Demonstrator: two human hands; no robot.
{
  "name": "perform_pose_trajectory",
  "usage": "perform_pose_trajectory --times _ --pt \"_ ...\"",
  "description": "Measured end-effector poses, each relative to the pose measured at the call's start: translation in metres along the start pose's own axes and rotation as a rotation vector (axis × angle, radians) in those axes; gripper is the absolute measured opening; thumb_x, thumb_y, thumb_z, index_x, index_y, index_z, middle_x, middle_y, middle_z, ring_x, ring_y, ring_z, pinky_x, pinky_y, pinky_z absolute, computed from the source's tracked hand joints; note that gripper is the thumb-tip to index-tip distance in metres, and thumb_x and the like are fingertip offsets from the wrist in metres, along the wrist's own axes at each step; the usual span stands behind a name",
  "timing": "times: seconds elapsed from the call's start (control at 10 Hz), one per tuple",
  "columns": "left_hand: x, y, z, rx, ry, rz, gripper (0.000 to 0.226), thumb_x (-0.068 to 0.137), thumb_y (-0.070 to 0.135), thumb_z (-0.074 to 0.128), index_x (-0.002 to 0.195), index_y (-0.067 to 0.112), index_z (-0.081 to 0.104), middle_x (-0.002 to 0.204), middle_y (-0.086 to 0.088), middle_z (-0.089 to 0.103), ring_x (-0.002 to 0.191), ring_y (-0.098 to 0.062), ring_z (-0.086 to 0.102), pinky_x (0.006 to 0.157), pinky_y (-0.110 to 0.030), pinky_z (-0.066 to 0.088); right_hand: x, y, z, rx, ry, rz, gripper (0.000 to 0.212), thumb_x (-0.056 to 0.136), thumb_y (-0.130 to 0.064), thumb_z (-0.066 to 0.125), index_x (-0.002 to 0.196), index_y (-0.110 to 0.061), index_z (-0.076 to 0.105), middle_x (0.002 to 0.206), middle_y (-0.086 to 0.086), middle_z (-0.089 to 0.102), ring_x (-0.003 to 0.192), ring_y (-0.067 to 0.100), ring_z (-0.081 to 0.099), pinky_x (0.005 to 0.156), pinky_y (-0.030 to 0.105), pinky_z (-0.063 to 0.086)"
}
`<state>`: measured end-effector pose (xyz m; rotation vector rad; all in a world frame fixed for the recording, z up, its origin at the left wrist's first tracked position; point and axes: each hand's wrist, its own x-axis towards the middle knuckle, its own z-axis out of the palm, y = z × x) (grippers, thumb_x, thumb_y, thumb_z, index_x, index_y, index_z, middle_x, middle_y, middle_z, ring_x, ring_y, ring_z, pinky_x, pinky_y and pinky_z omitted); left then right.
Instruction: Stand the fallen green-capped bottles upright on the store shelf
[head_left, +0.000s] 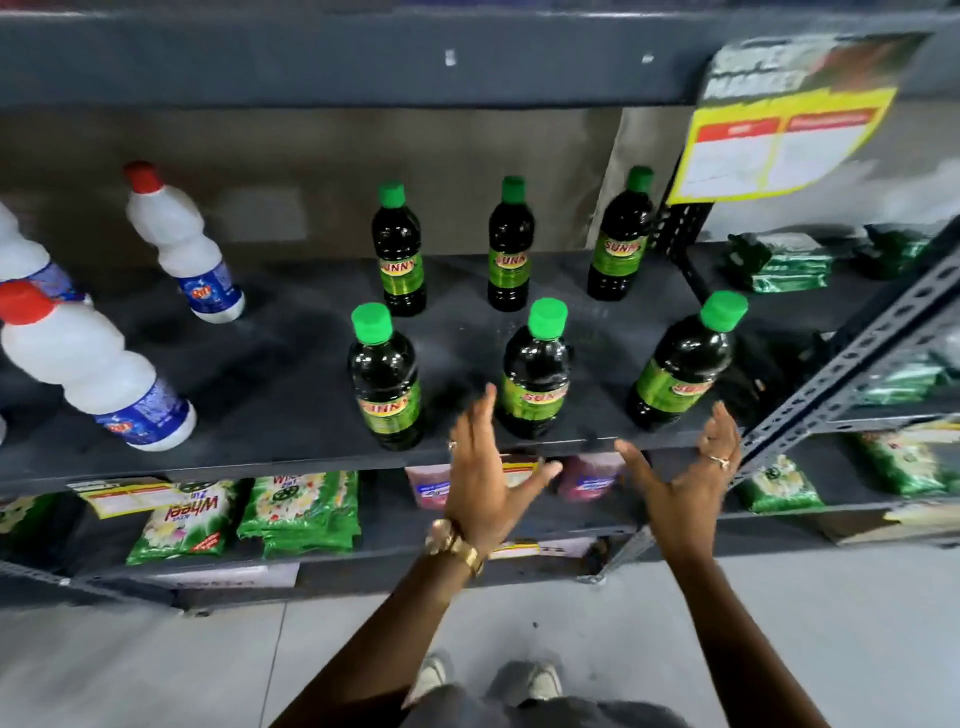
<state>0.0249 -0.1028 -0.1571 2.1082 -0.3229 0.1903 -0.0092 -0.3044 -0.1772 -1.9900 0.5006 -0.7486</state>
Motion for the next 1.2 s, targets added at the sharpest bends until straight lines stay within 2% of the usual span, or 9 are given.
perform_pose_trajectory --times 0.1,0.2,0.4,0.6,0.8,0.9,1.0,1.1,1.2 --pt "0.029 -0.003 0.014 0.028 -0.035 -0.143 0.105 0.058 0.040 0.086 0.139 0.005 0.030 0.134 -0.016 0.049 0.124 -0.030 0.044 0.107 -0.039 0.035 0.041 0.021 -0.018 -0.063 -0.242 0.013 0.110 0.062 -0.031 0.089 0.150 -0.011 0.027 0.155 0.013 0.033 0.142 0.018 0.032 0.117 0.036 0.029" --pt "0.053 -0.018 0.012 0.113 -0.041 -0.157 0.086 0.049 0.035 0.090 0.119 0.007 0.050 0.114 -0.015 0.066 0.106 -0.033 0.058 0.089 -0.040 0.048 0.077 0.041 -0.021 -0.126 -0.437 -0.052 0.099 0.060 -0.028 0.091 0.143 -0.011 0.039 0.136 0.009 0.059 0.125 0.026 0.054 0.099 0.032 0.043" --pt "0.055 -0.031 0.008 0.106 -0.107 -0.218 0.073 0.050 0.038 0.089 0.114 0.022 0.057 0.112 -0.007 0.068 0.101 -0.020 0.061 0.087 -0.027 0.047 0.079 0.054 -0.015 -0.089 -0.375 -0.085 0.078 0.062 -0.032 0.089 0.128 -0.007 0.056 0.114 0.010 0.071 0.103 0.025 0.064 0.082 0.015 0.038" --pt "0.054 -0.032 0.007 0.102 -0.114 -0.201 0.068 0.052 0.037 0.088 0.112 0.029 0.058 0.106 0.008 0.063 0.095 -0.007 0.058 0.083 -0.018 0.041 0.078 0.058 -0.014 -0.057 -0.401 -0.086 0.079 0.065 -0.035 0.086 0.133 -0.012 0.053 0.120 0.008 0.069 0.102 0.017 0.060 0.089 0.024 0.040" --pt "0.054 -0.029 0.006 0.132 -0.122 -0.218 0.068 0.052 0.038 0.088 0.113 0.025 0.059 0.109 0.003 0.063 0.097 -0.010 0.058 0.082 -0.014 0.040 0.075 0.057 -0.017 -0.056 -0.423 -0.072 0.087 0.062 -0.045 0.081 0.136 -0.012 0.052 0.123 0.008 0.068 0.109 0.020 0.062 0.091 0.024 0.041" --pt "0.049 -0.022 0.007 0.152 -0.098 -0.216 0.072 0.052 0.037 0.089 0.116 0.020 0.059 0.113 -0.003 0.065 0.101 -0.016 0.060 0.088 -0.024 0.045 0.075 0.050 -0.021 -0.025 -0.446 -0.046 0.089 0.060 -0.046 0.080 0.137 -0.014 0.051 0.124 0.007 0.067 0.112 0.021 0.061 0.093 0.025 0.042" --pt "0.046 -0.018 0.003 0.125 -0.094 -0.217 0.072 0.054 0.035 0.089 0.116 0.017 0.059 0.116 -0.007 0.067 0.106 -0.020 0.061 0.095 -0.035 0.049 0.065 0.036 -0.026 0.040 -0.413 -0.028 0.100 0.063 -0.038 0.085 0.147 -0.014 0.038 0.140 0.009 0.055 0.131 0.025 0.049 0.108 0.036 0.039" --pt "0.044 -0.005 -0.001 0.081 -0.106 -0.231 0.074 0.055 0.030 0.089 0.120 0.016 0.056 0.120 -0.007 0.066 0.111 -0.022 0.060 0.097 -0.034 0.047 0.041 0.020 -0.039 0.051 -0.298 -0.061 0.100 0.066 -0.048 0.079 0.150 -0.016 0.033 0.150 0.006 0.044 0.139 0.026 0.039 0.113 0.046 0.035" --pt "0.029 0.004 0.001 0.058 -0.069 -0.222 0.105 0.055 0.028 0.089 0.141 0.011 0.031 0.141 -0.013 0.048 0.133 -0.029 0.042 0.114 -0.042 0.032 0.013 -0.012 -0.067 0.248 -0.222 -0.250 0.065 0.076 -0.061 0.068 0.134 -0.042 0.046 0.133 -0.024 0.052 0.122 0.012 0.054 0.099 0.032 0.049"
